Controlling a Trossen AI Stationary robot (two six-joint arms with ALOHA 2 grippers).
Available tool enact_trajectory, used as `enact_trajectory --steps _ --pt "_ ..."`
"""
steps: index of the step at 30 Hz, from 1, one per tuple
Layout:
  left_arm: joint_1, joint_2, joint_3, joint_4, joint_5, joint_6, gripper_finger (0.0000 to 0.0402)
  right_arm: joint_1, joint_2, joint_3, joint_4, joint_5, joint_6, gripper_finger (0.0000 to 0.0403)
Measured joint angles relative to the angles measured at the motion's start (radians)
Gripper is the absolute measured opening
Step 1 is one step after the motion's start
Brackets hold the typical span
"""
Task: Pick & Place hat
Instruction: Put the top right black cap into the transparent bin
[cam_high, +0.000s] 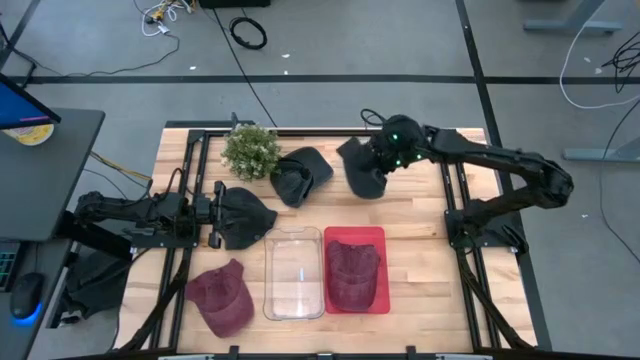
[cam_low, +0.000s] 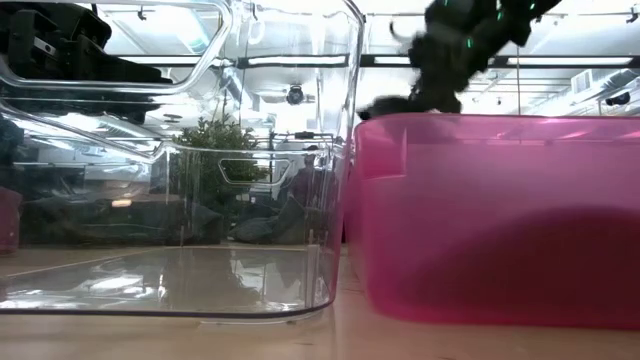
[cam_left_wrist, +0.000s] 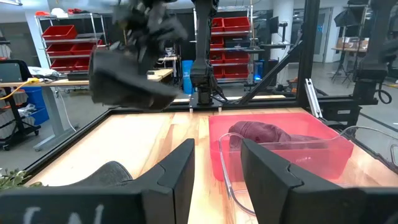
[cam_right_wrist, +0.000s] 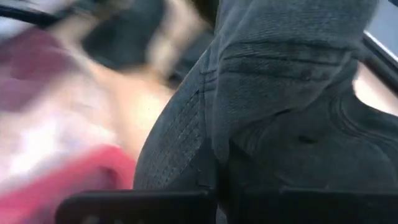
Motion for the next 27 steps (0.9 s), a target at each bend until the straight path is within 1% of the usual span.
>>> enact_trajectory --steps 4,6,10,13,15,20,23,25,26,27 --pt "0.0 0.0 0.0 0.0 0.0 0.0 0.0135 0.117 -0.004 0.0 0.192 -0.067 0.026 0.0001" --pt "0.0 0.0 0.0 0.0 0.0 0.0 0.0135 0.162 0.0 0.0 0.291 -0.072 0.037 0.0004" --pt "0.0 0.0 0.0 0.0 0.0 0.0 0.0135 0.226 0.002 0.0 0.385 -0.071 0.094 0.0007" --pt "0.0 0.0 0.0 0.0 0.0 0.0 0.0135 0.288 0.005 0.0 0.409 -0.038 0.188 0.0008" --pt "0.0 0.0 0.0 0.0 0.0 0.0 0.0135 0.351 0.011 0.0 0.425 0.009 0.235 0.0008" --pt "0.0 0.0 0.0 0.0 0.0 0.0 0.0135 0.54 0.05 0.0 0.516 0.174 0.366 0.0003" --pt "0.0 0.0 0.0 0.0 0.0 0.0 0.0135 0.636 0.073 0.0 0.574 0.279 0.411 0.0003" --pt "0.0 0.0 0.0 0.0 0.0 0.0 0.0135 0.685 0.098 0.0 0.611 0.377 0.437 0.0003" --pt "0.0 0.0 0.0 0.0 0.0 0.0 0.0135 0.699 0.11 0.0 0.635 0.407 0.457 0.0002" --pt "0.0 0.0 0.0 0.0 0.0 0.0 0.0135 0.701 0.119 0.0 0.645 0.413 0.484 0.0002"
